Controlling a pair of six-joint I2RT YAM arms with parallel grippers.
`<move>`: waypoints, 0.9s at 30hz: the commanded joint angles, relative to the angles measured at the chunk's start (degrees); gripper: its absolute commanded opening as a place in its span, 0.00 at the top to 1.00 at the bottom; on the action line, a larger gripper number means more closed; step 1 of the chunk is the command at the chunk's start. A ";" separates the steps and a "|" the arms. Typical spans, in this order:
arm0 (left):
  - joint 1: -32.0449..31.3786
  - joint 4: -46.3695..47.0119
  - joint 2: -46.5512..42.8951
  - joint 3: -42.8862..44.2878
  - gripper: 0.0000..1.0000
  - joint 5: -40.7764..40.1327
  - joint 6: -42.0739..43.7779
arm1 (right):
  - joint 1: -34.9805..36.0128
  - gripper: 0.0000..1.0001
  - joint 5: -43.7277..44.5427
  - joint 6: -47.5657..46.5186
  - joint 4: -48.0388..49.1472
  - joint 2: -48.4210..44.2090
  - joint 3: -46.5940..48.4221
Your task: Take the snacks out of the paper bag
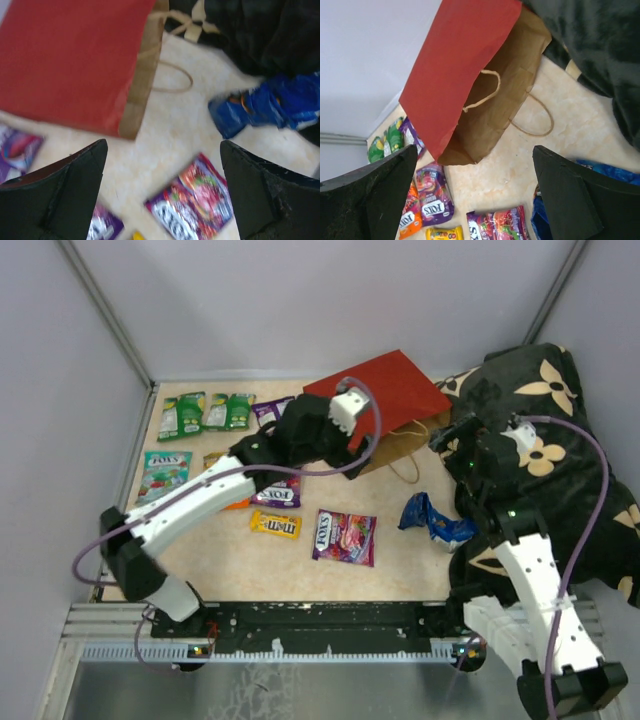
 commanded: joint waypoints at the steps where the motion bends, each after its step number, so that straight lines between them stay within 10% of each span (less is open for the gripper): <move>1: -1.52 8.38 11.23 9.34 0.00 -2.77 10.63 | -6.86 0.01 -4.63 -2.32 -2.81 -5.90 1.64; 8: -2.32 26.43 22.94 10.51 0.00 2.47 18.79 | -23.35 0.01 -23.22 -1.33 -3.30 -5.98 2.09; 20: -2.30 21.95 40.45 30.28 0.02 7.03 28.40 | -38.04 0.01 -41.95 1.81 2.33 -5.01 -3.38; 27: -1.81 18.74 45.84 35.53 0.41 2.37 31.67 | -38.72 0.02 -45.85 6.86 8.30 -4.61 -7.02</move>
